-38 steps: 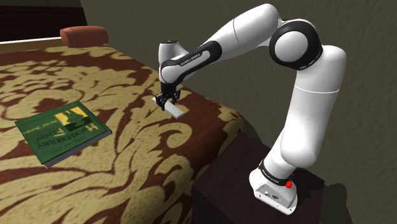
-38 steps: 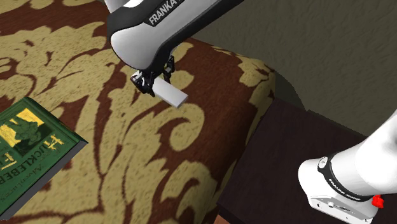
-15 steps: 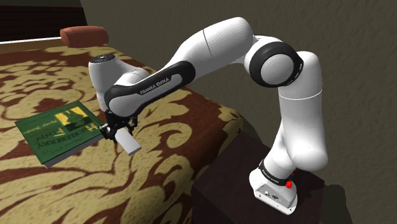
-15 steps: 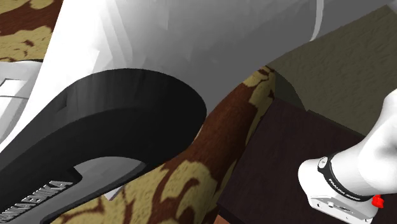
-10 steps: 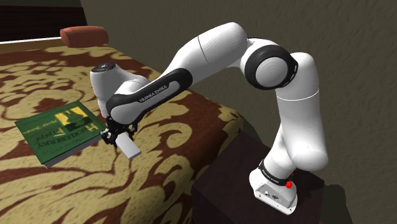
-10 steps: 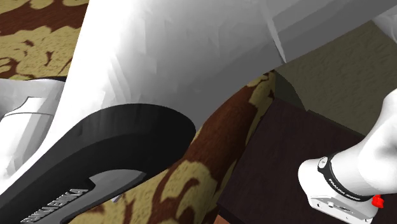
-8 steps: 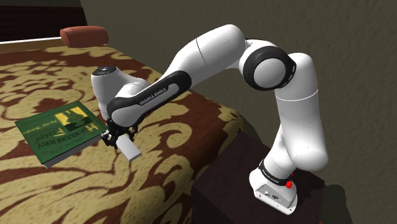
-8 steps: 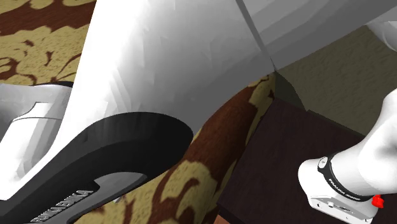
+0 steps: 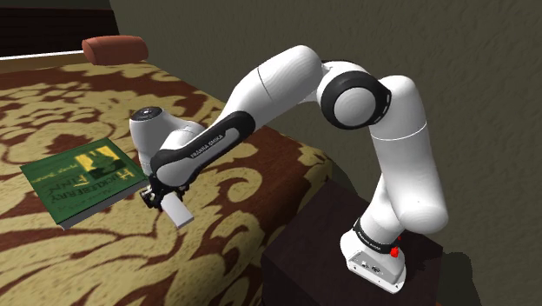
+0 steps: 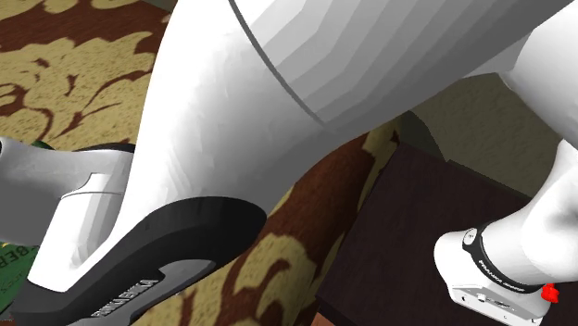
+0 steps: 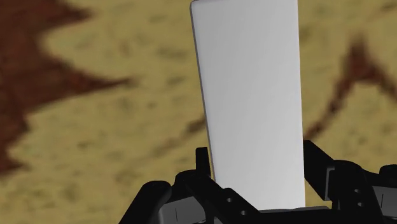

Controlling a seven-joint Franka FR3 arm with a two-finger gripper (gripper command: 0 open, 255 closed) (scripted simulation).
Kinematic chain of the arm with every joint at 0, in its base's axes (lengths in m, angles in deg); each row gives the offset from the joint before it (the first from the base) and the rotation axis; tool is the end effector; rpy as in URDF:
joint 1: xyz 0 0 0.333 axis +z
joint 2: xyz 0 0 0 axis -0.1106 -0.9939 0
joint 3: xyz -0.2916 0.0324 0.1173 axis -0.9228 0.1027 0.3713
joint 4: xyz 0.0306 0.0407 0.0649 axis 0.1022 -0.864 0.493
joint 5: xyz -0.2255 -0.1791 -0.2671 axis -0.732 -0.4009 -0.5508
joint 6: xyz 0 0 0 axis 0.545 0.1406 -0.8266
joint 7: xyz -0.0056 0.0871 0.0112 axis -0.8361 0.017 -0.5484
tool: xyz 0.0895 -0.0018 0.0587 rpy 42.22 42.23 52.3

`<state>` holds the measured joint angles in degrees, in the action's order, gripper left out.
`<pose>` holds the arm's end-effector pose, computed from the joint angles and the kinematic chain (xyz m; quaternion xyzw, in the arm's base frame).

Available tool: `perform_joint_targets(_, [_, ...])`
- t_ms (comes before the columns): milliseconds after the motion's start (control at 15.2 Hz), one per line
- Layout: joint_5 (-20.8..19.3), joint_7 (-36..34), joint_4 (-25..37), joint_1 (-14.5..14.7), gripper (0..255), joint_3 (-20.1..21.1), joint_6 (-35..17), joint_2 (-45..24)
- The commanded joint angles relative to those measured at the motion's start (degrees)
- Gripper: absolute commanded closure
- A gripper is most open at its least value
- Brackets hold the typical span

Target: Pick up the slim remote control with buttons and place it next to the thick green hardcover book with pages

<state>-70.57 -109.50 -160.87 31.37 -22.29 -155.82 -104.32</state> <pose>0.5657 0.3738 0.2372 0.9972 -0.0737 -0.0005 0.0102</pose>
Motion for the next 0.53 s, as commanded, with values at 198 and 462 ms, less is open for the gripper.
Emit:
perform_joint_targets(198, [-0.5,-0.4,-0.2,0.3,255,-0.4,-2.7,-2.5])
perform_joint_targets(462, [-0.5,-0.4,-0.2,0.3,255,-0.4,-2.7,-2.5])
